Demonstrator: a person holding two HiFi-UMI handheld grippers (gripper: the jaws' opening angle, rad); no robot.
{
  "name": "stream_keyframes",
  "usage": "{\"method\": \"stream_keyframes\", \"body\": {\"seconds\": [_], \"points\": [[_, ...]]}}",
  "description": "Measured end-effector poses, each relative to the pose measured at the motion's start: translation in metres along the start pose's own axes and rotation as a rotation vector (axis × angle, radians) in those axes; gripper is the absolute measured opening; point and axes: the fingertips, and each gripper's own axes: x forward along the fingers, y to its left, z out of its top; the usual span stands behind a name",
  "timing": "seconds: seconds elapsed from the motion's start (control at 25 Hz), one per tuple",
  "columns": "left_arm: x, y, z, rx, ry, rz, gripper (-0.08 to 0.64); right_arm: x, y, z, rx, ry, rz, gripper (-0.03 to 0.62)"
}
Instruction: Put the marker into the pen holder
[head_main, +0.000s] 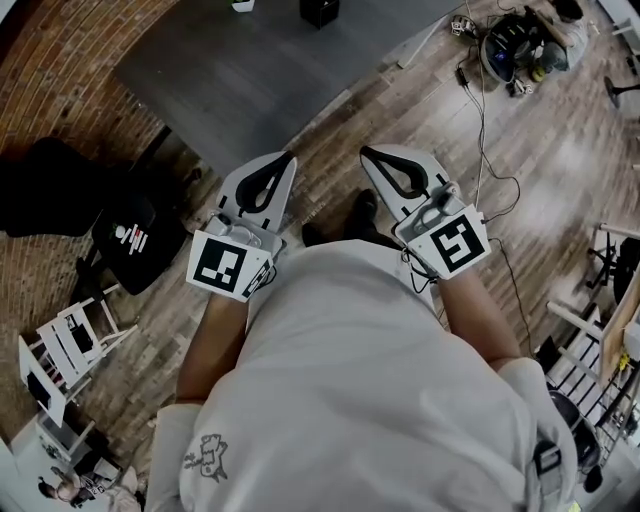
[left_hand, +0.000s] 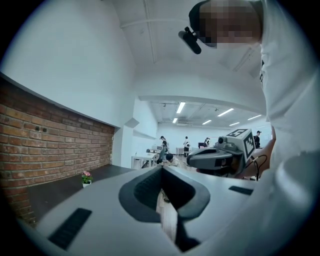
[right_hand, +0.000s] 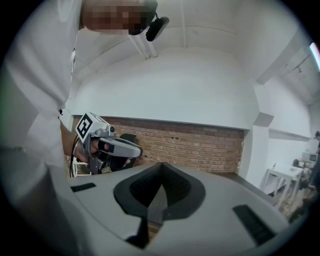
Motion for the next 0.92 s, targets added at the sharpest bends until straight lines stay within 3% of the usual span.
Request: {"method": "stream_keyframes", "body": {"seconds": [0.44, 0.92], "points": [[-0.017, 0.002, -0.001, 0.017, -0.014, -0.023, 0.011, -0.003, 0.018, 0.006, -0.021, -0.005, -0.059, 0.005], [-0.002, -0.002, -0.003, 0.011, 0.003, -0.044, 0.011, -0.007, 0.002, 0.002, -0.012, 0.005, -0.077, 0.005]]}}
